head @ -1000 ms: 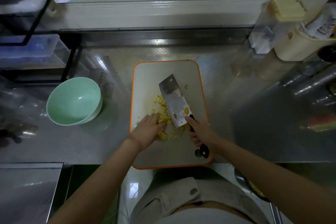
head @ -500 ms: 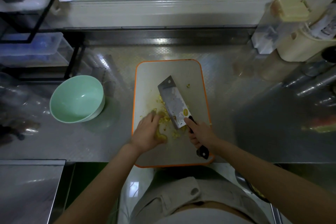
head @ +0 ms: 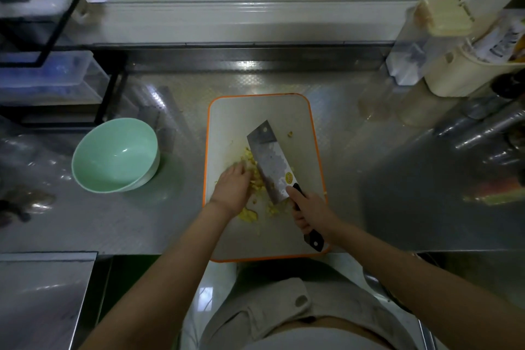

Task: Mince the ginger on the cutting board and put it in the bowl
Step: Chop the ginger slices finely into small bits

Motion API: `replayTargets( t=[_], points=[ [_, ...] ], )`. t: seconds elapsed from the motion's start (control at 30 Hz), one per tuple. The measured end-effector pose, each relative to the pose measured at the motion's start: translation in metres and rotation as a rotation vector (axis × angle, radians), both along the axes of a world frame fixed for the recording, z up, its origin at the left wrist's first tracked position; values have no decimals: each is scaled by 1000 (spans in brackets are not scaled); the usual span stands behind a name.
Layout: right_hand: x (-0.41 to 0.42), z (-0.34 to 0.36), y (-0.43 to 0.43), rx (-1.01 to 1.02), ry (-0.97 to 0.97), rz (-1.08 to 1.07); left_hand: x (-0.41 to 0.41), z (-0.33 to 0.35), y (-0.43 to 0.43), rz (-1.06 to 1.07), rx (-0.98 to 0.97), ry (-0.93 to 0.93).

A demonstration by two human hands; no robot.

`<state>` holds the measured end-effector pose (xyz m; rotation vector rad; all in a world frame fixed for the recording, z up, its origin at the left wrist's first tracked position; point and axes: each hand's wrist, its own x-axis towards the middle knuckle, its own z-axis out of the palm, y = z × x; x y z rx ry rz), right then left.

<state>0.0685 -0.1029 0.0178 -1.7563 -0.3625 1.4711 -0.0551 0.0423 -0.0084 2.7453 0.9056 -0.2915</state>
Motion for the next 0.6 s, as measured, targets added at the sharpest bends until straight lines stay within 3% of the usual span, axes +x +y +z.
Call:
replayTargets(
  t=[0.27,0.37,0.6],
  points=[
    [-2,-2,0,-10,-23,-16,-24,5,8,-128,-137,74],
    [-3,-2,1,-9,-21,-14,-31,2,8,-177,-108,161],
    [-6,-2,1,8,-24,11,-41,-7,-4,-147,-54,160]
  ],
)
